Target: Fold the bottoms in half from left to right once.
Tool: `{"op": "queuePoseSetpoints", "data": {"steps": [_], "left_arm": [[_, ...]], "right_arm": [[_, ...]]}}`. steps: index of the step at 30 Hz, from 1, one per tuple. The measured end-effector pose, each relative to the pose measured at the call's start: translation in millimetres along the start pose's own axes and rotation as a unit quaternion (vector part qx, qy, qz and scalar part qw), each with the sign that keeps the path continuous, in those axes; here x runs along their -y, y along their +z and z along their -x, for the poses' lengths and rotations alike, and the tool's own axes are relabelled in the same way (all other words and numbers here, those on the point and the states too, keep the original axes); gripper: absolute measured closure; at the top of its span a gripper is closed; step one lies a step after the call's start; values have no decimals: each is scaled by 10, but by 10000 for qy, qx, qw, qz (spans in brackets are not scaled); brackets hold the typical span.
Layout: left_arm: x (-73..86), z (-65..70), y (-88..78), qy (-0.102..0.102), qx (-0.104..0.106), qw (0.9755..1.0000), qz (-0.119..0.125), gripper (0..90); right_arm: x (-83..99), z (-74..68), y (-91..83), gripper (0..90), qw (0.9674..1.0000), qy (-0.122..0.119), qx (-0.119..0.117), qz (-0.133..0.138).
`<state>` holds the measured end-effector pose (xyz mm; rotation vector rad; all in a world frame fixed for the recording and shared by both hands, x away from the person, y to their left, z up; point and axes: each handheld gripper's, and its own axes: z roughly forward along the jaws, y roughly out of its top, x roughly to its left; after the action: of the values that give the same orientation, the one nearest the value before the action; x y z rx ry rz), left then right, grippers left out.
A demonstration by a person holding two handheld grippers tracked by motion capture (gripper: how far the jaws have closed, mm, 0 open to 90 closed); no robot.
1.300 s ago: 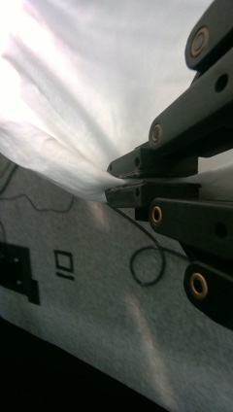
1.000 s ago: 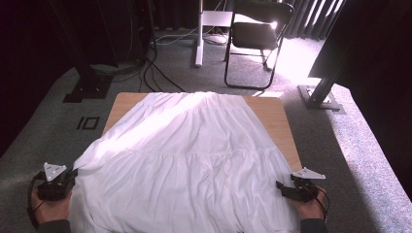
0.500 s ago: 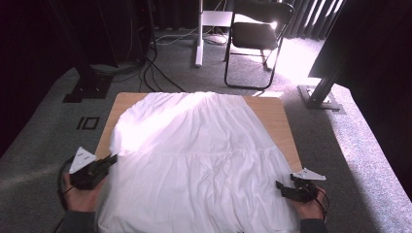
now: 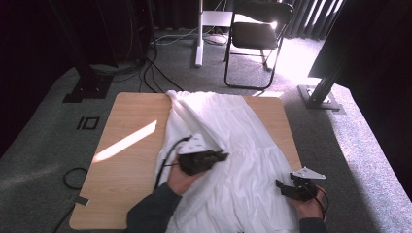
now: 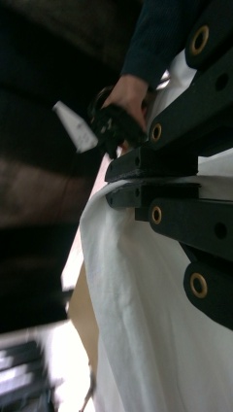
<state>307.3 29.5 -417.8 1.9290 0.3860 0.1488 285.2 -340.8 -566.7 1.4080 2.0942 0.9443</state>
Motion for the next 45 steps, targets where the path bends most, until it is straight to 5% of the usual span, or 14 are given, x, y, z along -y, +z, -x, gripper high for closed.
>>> {"op": "queuePoseSetpoints", "data": {"steps": [2, 5, 9, 13, 14, 16, 21, 27, 31, 35, 38, 39, 42, 45], "left_arm": [[122, -6, 291, -170, 139, 9994, -271, 857], [284, -65, 389, -400, 81, 9982, -446, 651], [393, -204, 53, -569, -399, 9968, -384, 546], [511, -320, -292, -659, -947, 9925, -393, 517], [678, -394, -573, -774, -1423, 9858, -449, 510], [869, -450, -792, -938, -1796, 9776, -566, 496], [1409, -524, -1145, -1260, -2401, 9566, -1067, 443], [1796, -519, -1244, -1829, -2495, 9432, -1213, 303], [1887, -507, -1203, -1951, -2536, 9362, -1452, 227], [1931, -486, -1191, -2026, -2434, 9386, -1372, 214], [1921, -448, -1132, -1989, -2226, 9452, -1325, 213], [1916, -423, -1096, -1958, -2051, 9502, -1295, 209], [1910, -388, -1049, -1822, -1969, 9543, -1315, 197], [1920, -426, -1083, -1978, -1912, 9537, -1214, 198]], "right_arm": [[-6, -5, -2, 284, 10000, 29, 10, -28], [-43, -37, -20, 413, 9999, 54, 76, -143], [-194, -183, -106, 457, 9999, -41, 122, 12], [-495, -418, -202, 469, 9991, -141, -236, 335], [-607, -502, -212, 470, 9984, -195, -350, 391], [-770, -603, -197, 470, 9973, -292, -519, 427], [-1145, -777, 51, 441, 9963, -404, -688, 320], [-1185, -857, 459, 373, 9956, -172, -909, -147], [-1158, -839, 604, 321, 9919, 198, -1205, -344], [-1125, -883, 653, 460, 9891, 61, -1330, -632], [-1111, -916, 625, 795, 9858, -93, -1529, -682], [-1115, -925, 601, 879, 9856, -136, -1552, -659], [-1176, -994, 402, 887, 9883, -506, -1399, -323], [-1284, -1003, 123, 888, 9903, -717, -1171, 188]]}}
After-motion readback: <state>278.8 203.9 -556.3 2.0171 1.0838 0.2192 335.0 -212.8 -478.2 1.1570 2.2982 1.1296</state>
